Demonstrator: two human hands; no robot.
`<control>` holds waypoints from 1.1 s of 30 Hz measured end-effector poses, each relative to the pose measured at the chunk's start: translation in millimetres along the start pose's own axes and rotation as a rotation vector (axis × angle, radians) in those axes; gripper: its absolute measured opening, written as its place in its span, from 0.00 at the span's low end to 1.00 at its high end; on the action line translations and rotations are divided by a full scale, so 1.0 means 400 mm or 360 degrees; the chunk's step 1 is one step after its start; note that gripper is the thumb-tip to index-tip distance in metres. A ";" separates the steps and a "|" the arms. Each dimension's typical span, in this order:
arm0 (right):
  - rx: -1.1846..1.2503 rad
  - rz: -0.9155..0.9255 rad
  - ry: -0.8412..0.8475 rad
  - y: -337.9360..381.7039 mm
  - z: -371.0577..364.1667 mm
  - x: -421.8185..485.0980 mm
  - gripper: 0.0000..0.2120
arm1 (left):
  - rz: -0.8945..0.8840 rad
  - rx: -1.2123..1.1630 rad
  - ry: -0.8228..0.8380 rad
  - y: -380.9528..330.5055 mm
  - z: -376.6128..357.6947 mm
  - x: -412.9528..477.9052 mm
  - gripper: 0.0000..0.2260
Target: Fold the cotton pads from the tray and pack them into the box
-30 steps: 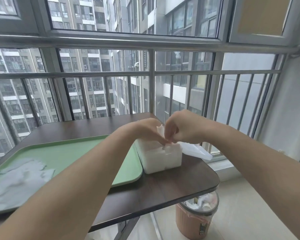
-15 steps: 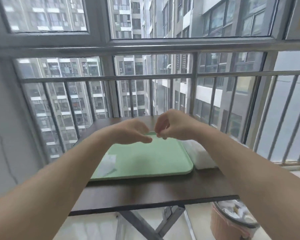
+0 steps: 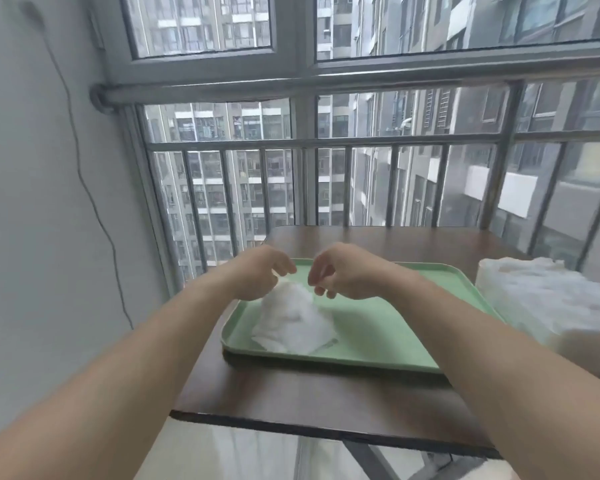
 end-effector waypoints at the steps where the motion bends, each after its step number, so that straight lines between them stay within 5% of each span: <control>1: -0.0021 -0.0018 0.0001 -0.001 -0.007 0.017 0.14 | 0.0025 0.0023 0.0006 0.010 -0.002 0.010 0.24; 9: 0.0029 -0.0099 -0.0177 -0.047 0.016 0.048 0.15 | 0.0003 0.0321 0.0355 -0.008 -0.013 0.064 0.30; 18: 0.0372 -0.0049 -0.0353 -0.108 0.027 0.007 0.11 | 0.0108 0.0535 0.0384 0.003 0.014 0.084 0.15; 22: 0.0526 0.0031 -0.0410 -0.098 0.031 0.001 0.09 | 0.0077 0.0136 0.0045 0.005 0.051 0.070 0.04; 28: 0.1089 0.0099 -0.0232 -0.063 0.027 -0.012 0.21 | -0.0176 -0.0478 -0.0111 -0.067 0.063 0.029 0.07; 33: 0.0961 0.0148 -0.0255 -0.070 0.020 -0.010 0.12 | -0.0273 -0.0653 -0.0275 -0.086 0.056 0.021 0.12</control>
Point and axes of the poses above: each hand's wrist, its own x-axis towards the middle knuckle, its own z-axis out of the back of the hand, y = z × x, the point moved 2 cm from there along x, towards the middle knuckle, and after that the axes turned 8 degrees about x, right-handed, at the moved point
